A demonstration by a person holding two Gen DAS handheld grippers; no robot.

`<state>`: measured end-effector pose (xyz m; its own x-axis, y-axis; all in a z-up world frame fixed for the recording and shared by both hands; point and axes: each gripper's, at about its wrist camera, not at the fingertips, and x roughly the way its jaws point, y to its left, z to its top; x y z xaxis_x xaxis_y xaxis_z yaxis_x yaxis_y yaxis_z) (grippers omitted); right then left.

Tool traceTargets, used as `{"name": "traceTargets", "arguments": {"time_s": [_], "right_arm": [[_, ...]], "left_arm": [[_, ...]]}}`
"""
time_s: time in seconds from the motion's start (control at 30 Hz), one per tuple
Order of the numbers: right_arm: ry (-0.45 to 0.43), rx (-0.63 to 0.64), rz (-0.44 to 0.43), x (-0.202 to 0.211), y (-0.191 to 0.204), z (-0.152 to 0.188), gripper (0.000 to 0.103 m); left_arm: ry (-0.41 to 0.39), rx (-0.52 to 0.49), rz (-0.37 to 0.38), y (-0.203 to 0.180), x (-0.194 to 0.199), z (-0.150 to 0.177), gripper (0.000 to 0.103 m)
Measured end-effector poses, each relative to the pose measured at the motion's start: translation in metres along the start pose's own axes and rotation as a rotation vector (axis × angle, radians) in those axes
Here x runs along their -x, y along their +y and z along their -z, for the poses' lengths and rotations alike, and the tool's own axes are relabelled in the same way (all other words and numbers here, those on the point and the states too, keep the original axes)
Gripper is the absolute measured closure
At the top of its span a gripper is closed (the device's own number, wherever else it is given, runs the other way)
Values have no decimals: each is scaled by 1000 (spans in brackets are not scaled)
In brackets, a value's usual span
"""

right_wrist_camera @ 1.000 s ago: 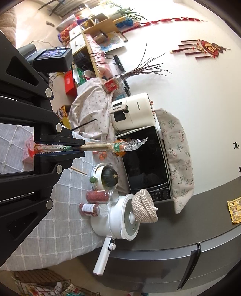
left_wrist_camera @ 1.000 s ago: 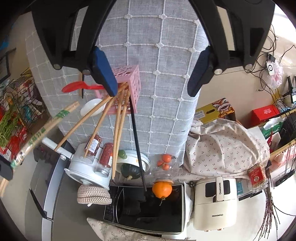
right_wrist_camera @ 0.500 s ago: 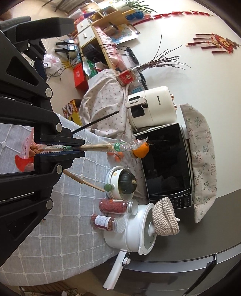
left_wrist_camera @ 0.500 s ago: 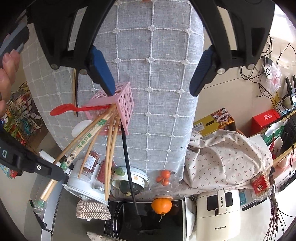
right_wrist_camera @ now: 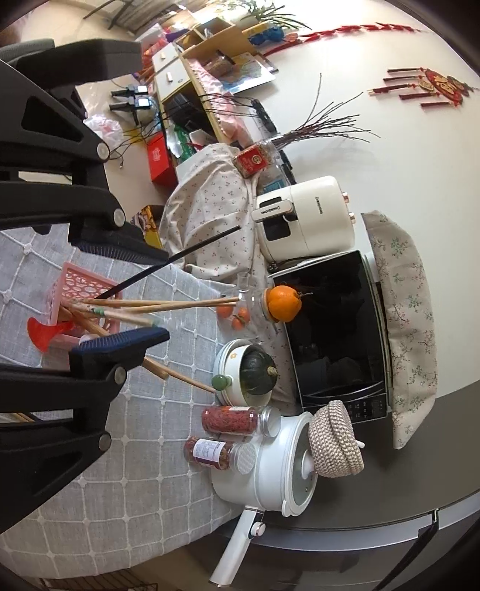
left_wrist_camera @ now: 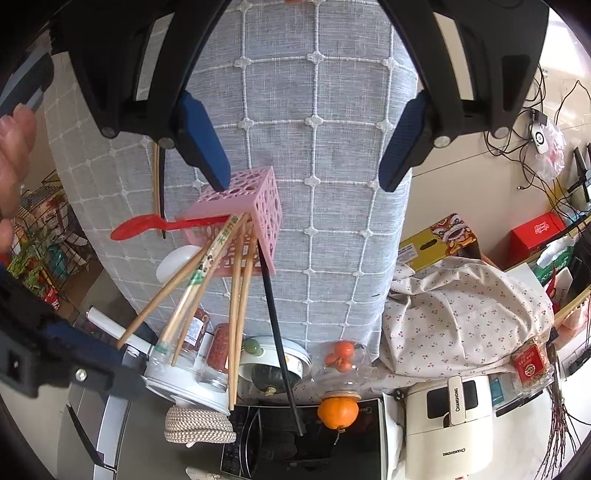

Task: Organize utensils
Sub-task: 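Move both open tools back over the last two chopsticks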

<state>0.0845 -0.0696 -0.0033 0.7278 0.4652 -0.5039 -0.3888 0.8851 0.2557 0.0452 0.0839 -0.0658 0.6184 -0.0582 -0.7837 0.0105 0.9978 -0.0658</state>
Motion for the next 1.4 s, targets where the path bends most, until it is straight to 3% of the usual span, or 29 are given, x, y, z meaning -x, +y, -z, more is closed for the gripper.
{"name": "traceTargets", "arguments": {"time_s": [0.23,0.53,0.8,1.4], "right_arm": [[-82,-14,26,53,-25,-12,38],[-29,-92,160,81,-99,3,27],[134,-116,254,60,-139,39,26],[580,-255,294,-47,-166,116,26]], "left_arm": [[27,28,67,-13,-5,7,20],[57,20,90,-36,-18,15,20],[77,-5,75,-45,-28,20,20],[156,-63,69,-60,-44,31,20]]}}
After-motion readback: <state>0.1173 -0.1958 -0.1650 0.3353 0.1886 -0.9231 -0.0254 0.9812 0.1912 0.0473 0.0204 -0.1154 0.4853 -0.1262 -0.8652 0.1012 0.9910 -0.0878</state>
